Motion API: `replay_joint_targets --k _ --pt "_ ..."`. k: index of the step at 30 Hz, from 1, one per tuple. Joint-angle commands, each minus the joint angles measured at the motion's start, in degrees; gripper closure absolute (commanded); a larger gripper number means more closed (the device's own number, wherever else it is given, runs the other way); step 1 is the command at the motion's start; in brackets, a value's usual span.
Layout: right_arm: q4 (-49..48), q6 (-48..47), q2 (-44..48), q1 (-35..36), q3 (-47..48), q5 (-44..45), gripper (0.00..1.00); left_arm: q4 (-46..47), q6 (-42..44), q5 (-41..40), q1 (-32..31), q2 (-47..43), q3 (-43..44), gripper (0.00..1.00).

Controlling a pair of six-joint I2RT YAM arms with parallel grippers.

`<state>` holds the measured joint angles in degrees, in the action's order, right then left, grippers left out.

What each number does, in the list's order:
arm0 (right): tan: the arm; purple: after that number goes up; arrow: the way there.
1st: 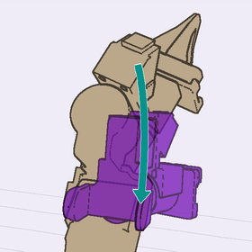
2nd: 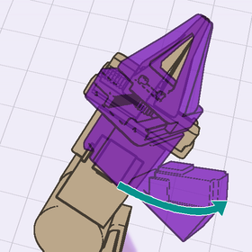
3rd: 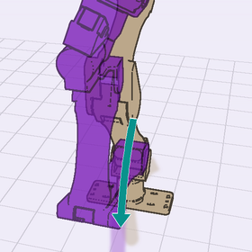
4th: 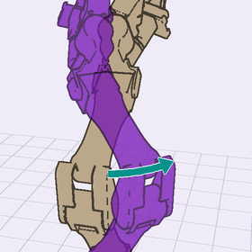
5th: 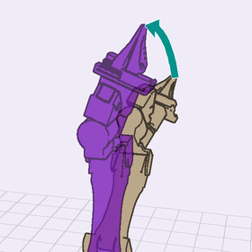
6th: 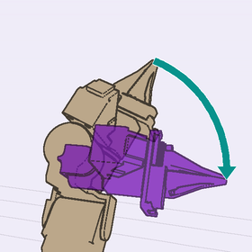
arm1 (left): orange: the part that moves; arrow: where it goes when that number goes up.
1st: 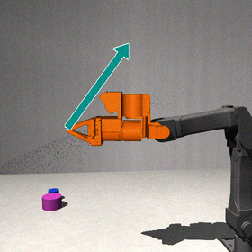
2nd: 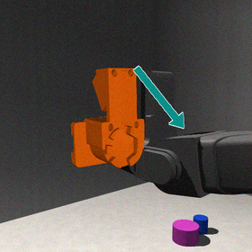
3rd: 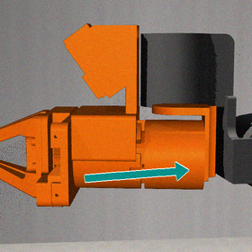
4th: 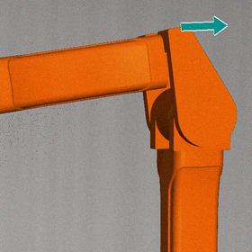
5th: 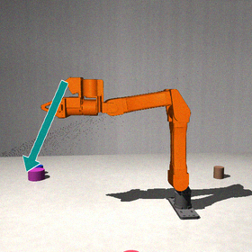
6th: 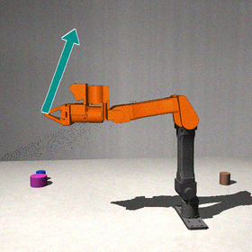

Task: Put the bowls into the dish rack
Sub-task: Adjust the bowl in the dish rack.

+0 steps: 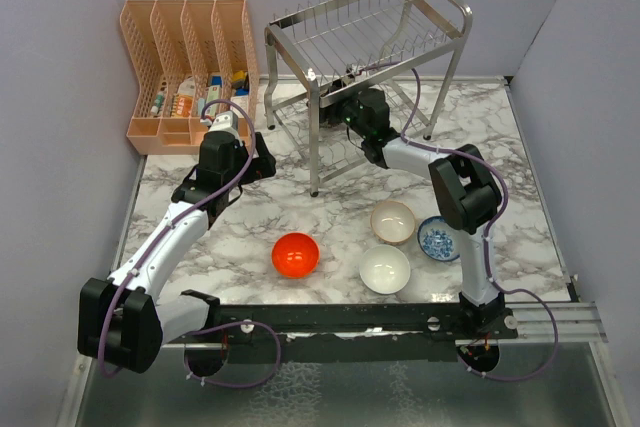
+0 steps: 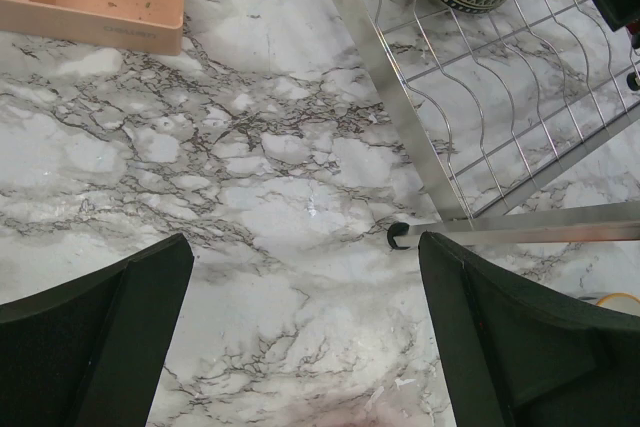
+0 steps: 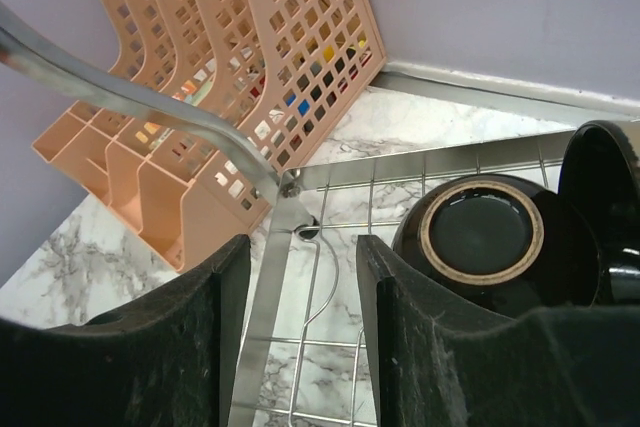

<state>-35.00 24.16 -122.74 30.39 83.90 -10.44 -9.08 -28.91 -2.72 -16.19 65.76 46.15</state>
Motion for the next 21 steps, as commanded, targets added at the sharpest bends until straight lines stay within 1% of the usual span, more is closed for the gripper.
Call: replay_joint_targets --k 1,6,9,12,14,16,19,21 --pt "2.3 -2.3 -3.2 0.4 4.0 -2.2 0.52 1.1 0.1 -0.8 0.3 -1.7 -0.4 0.01" --pt "4.3 -4.2 -4.3 0.6 6.0 -8.6 0.49 1.4 0.0 -0.9 0.3 -2.1 -0.8 0.01" --pt "6.6 -7.2 -3.5 1.9 5.4 -4.0 0.44 1.6 -0.1 -0.9 0.3 -2.2 -1.0 0.01" --pt "10.1 -11.3 -3.2 3.4 5.9 3.9 0.37 1.9 -0.3 -0.4 0.3 -2.4 -1.2 0.01" --pt "11.5 -12.9 -3.2 3.9 6.1 6.6 0.35 2.1 -0.4 -0.3 0.3 -2.6 -1.3 0.01" --pt "11.3 -13.4 -3.1 3.9 5.6 6.1 0.33 2.2 -0.4 -0.3 0.4 -2.8 -1.4 0.01" --pt "11.9 -13.7 -3.8 3.9 6.1 1.2 0.33 2.4 -0.4 -0.3 0.3 -3.1 -1.7 0.01" --pt "13.4 -13.4 -5.0 3.9 7.6 -0.6 0.33 2.6 -0.4 -0.2 0.3 -3.2 -1.8 0.01"
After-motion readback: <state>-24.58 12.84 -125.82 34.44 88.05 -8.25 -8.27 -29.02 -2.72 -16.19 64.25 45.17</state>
